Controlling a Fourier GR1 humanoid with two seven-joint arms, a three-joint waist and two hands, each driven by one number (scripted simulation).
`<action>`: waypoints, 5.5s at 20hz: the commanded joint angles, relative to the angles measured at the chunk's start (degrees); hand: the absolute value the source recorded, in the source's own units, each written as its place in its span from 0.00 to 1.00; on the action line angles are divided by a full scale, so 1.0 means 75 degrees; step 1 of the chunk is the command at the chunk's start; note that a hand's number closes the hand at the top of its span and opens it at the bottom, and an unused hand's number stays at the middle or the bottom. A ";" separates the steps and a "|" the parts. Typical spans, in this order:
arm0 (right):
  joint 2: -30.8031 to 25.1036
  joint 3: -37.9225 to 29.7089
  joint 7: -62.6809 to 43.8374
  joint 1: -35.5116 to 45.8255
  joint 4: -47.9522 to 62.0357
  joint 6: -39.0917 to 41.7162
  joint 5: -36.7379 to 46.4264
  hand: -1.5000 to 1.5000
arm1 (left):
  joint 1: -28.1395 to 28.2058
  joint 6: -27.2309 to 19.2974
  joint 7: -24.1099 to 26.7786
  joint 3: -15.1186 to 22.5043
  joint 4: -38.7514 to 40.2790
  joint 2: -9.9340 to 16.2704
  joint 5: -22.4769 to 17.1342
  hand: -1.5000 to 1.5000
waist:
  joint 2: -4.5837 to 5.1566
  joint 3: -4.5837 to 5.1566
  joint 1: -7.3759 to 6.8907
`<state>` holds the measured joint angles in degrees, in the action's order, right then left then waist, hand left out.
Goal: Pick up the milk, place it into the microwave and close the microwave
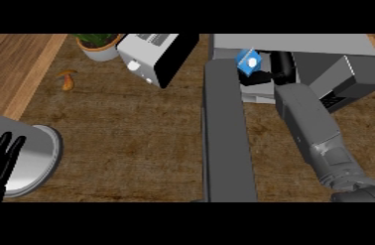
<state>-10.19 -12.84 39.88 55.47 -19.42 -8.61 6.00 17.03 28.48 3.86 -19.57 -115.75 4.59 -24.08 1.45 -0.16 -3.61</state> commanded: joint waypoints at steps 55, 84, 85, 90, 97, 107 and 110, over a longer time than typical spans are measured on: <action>-0.0537 -0.0499 -0.0221 0.0824 0.2033 -0.2416 0.0490 0.00 | -0.1161 -0.0313 -0.0037 0.1715 0.0194 -0.0420 0.2017 0.00 | 0.0315 -0.0024 -0.0608; 0.0144 -0.1013 0.1503 -0.0864 0.1611 0.0604 -0.0171 0.00 | -0.1469 -0.0052 0.0211 0.3234 0.1370 -0.0425 0.2969 0.00 | -0.0105 0.0008 0.0280; 0.0319 -0.1017 0.1982 -0.1226 0.1571 0.0539 -0.0178 0.00 | -0.1742 -0.0063 0.0333 0.3366 0.1815 -0.0469 0.3206 0.00 | -0.0094 0.0007 0.0327; 0.0322 -0.0822 0.2310 -0.1914 0.1176 0.0763 -0.0132 0.00 | -0.2201 0.0341 0.1091 0.3219 0.2603 -0.0051 0.3516 1.00 | -0.0189 0.0024 0.0521; 0.0506 -0.0284 0.1753 -0.3033 -0.0479 0.1234 -0.0187 0.00 | -0.2435 -0.0400 0.0679 0.3998 0.3026 -0.0595 0.4203 1.00 | -0.0271 0.0034 0.0667; 0.0508 0.0395 0.1453 -0.5382 -0.3310 0.1848 -0.0300 0.00 | -0.2723 -0.0440 0.1457 0.5245 0.4896 -0.0607 0.5486 1.00 | -0.0294 0.0051 0.0827; 0.0190 0.0457 0.0490 -0.5862 -0.4743 0.2089 -0.0541 0.00 | -0.3219 -0.0855 0.1565 0.5790 0.5576 -0.0610 0.5053 1.00 | -0.0279 0.0054 0.0876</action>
<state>-7.69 -10.65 49.42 16.25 -43.68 4.82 3.54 -6.12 24.08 13.91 19.84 -78.77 0.30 14.12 -0.60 0.18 2.62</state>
